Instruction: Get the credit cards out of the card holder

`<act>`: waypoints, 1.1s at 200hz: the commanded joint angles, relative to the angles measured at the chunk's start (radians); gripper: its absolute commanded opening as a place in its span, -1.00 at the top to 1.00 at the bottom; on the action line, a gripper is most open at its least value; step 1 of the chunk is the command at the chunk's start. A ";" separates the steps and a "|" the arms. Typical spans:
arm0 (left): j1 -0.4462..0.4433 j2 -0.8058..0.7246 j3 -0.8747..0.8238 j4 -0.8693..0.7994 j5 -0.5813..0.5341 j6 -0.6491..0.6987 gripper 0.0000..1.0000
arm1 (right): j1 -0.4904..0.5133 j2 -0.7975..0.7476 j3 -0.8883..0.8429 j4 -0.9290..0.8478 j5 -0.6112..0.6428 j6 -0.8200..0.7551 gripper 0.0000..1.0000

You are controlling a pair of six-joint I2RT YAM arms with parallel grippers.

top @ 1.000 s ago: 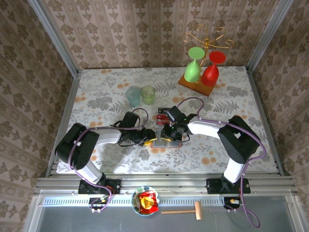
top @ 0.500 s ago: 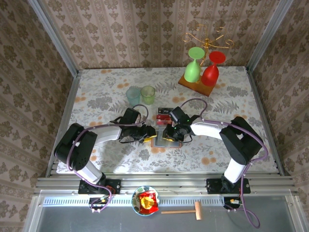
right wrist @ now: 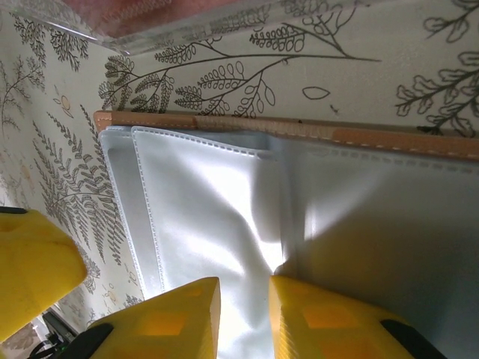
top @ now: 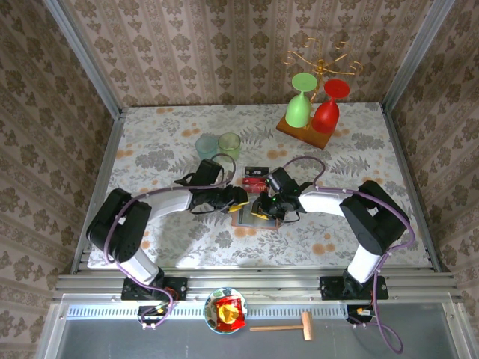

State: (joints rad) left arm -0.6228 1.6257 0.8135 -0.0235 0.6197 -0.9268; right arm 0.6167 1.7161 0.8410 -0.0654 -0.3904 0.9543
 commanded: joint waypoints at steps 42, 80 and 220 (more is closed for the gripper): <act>-0.007 0.057 0.052 -0.069 -0.044 0.035 0.14 | -0.015 -0.008 -0.029 0.045 -0.039 0.023 0.51; -0.009 0.071 0.059 -0.096 -0.055 0.043 0.14 | -0.018 -0.008 -0.043 0.068 -0.051 0.031 0.52; -0.038 0.103 0.058 0.025 0.000 -0.012 0.25 | -0.028 -0.027 -0.083 0.136 -0.079 0.052 0.52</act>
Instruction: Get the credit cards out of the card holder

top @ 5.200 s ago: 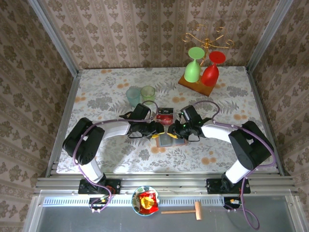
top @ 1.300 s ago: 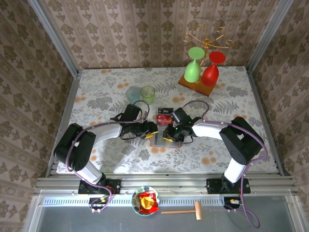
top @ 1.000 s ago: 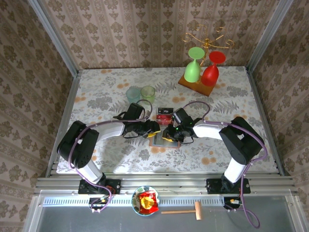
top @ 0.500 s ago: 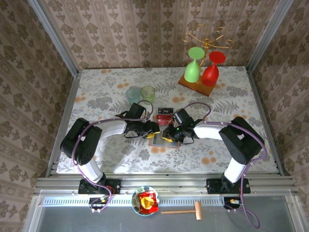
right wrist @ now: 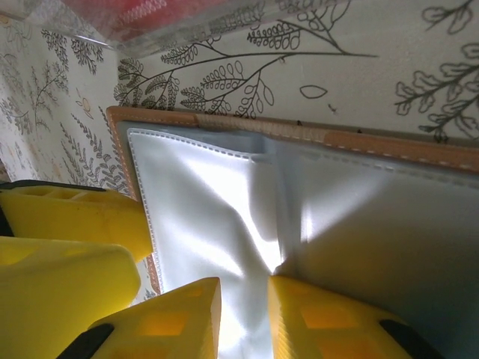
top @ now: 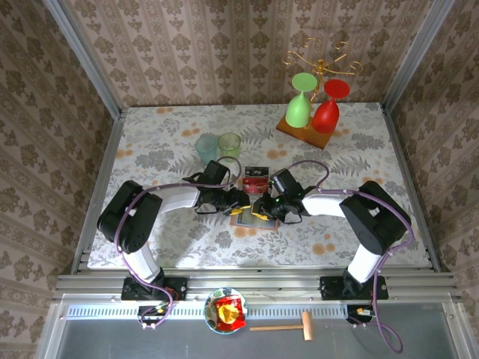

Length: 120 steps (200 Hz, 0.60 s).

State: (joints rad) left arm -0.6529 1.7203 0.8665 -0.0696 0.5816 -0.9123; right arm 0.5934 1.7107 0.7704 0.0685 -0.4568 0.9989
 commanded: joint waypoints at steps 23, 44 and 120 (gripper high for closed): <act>-0.009 0.014 -0.001 0.101 0.055 -0.043 0.29 | -0.004 -0.033 -0.013 0.000 -0.009 0.009 0.52; -0.009 0.003 -0.006 0.102 0.053 -0.045 0.29 | -0.004 -0.067 -0.011 -0.020 0.004 0.005 0.52; -0.029 -0.013 0.051 0.051 0.055 -0.014 0.17 | -0.033 -0.273 0.033 -0.288 0.131 -0.096 0.52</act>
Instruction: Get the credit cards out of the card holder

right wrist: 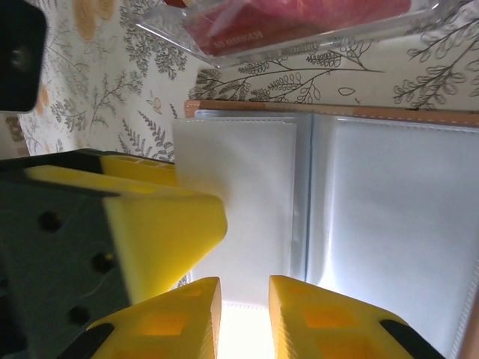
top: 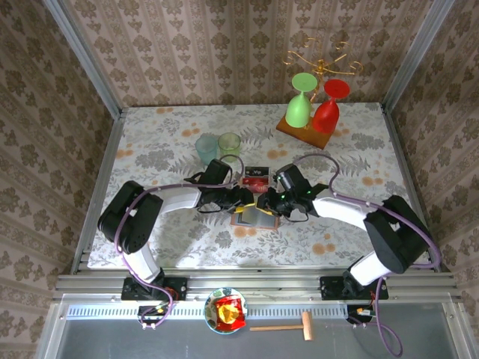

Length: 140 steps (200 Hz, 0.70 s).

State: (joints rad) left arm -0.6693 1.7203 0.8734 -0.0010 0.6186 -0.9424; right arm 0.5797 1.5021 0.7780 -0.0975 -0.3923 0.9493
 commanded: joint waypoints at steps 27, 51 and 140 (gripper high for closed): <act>-0.029 0.002 0.088 -0.040 0.050 0.027 0.14 | -0.047 -0.143 0.018 -0.181 0.101 -0.067 0.51; -0.049 0.023 0.122 -0.039 0.062 0.031 0.10 | -0.072 -0.195 0.005 -0.214 0.115 -0.077 0.52; -0.101 0.113 0.188 -0.005 0.088 0.019 -0.18 | -0.103 -0.288 -0.037 -0.250 0.129 -0.068 0.50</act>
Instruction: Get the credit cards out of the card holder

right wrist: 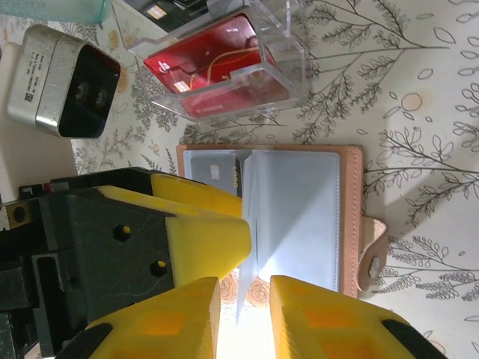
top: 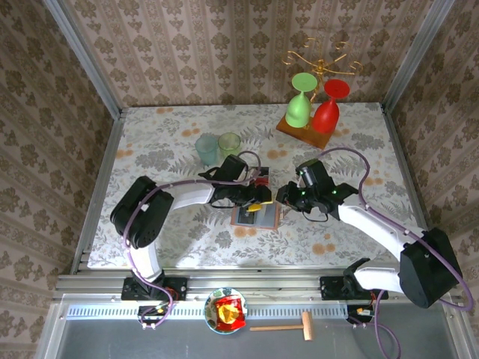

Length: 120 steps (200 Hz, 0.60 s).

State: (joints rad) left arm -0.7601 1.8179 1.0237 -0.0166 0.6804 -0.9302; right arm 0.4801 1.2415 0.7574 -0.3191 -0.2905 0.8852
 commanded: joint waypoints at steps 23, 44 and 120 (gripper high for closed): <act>-0.009 0.019 0.033 0.027 0.030 0.001 -0.19 | -0.004 -0.031 -0.022 -0.022 0.018 0.005 0.50; -0.009 0.017 0.032 0.029 0.027 0.002 -0.19 | -0.003 -0.024 -0.028 -0.010 0.009 0.013 0.50; -0.024 0.060 0.013 0.078 0.037 -0.023 -0.19 | -0.001 -0.027 -0.050 -0.001 0.005 0.032 0.51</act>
State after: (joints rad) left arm -0.7681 1.8572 1.0283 0.0299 0.6952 -0.9356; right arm 0.4801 1.2327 0.7235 -0.3149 -0.2920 0.8970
